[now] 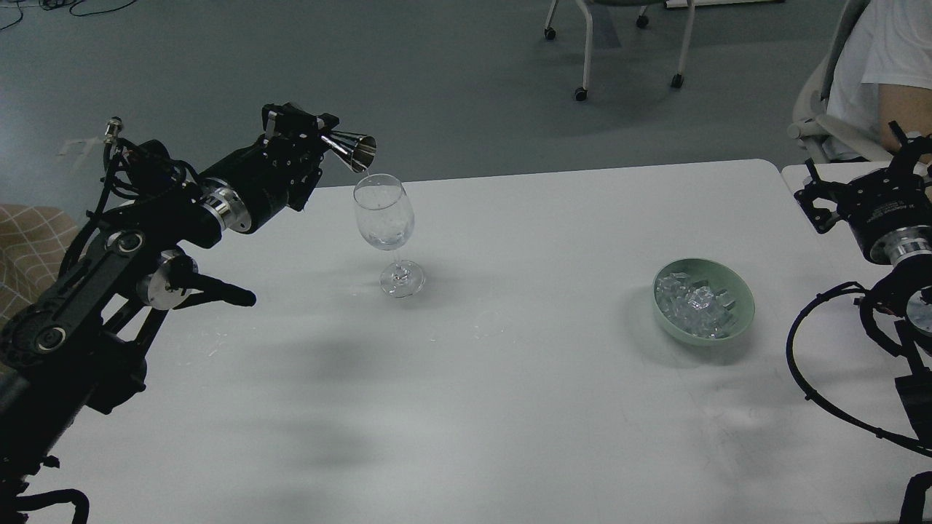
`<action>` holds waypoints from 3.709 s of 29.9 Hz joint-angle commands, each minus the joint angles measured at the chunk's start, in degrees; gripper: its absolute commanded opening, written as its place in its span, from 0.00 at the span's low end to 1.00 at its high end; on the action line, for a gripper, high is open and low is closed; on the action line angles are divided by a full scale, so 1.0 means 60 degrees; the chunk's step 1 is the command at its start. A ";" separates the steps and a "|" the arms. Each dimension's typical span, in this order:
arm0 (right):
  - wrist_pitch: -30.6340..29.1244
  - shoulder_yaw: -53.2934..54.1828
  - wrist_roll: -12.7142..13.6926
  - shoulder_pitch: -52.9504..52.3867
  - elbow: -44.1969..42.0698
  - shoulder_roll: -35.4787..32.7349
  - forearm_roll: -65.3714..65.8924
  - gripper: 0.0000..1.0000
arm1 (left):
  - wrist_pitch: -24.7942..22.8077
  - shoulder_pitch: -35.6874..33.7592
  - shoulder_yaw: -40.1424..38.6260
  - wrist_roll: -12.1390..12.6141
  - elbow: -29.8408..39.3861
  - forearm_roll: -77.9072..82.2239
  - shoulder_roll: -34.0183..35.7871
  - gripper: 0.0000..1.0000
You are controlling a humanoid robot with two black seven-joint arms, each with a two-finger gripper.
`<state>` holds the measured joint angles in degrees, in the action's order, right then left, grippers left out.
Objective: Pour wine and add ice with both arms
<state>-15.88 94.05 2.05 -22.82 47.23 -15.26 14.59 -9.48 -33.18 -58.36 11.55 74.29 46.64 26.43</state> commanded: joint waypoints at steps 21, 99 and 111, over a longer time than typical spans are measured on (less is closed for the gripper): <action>-0.0005 -0.0015 0.0010 0.0010 0.0038 -0.0006 0.0000 1.00 | 0.0027 -0.0358 0.0410 0.0170 0.0450 0.0752 0.0093 0.00; 0.0157 -0.0176 0.0010 0.0244 0.0185 -0.0138 0.0117 1.00 | -0.1614 0.4329 -0.5111 -0.1236 -0.2743 -0.7113 -0.1767 0.00; 0.0435 -0.0455 0.0024 0.0215 0.0185 -0.0490 0.0176 1.00 | -0.0867 0.4329 -0.5493 -0.1280 -0.3007 -0.7626 -0.2486 0.00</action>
<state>-13.45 91.47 2.19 -21.58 48.44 -17.62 15.61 -15.60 -7.19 -91.19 4.02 56.31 1.50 12.05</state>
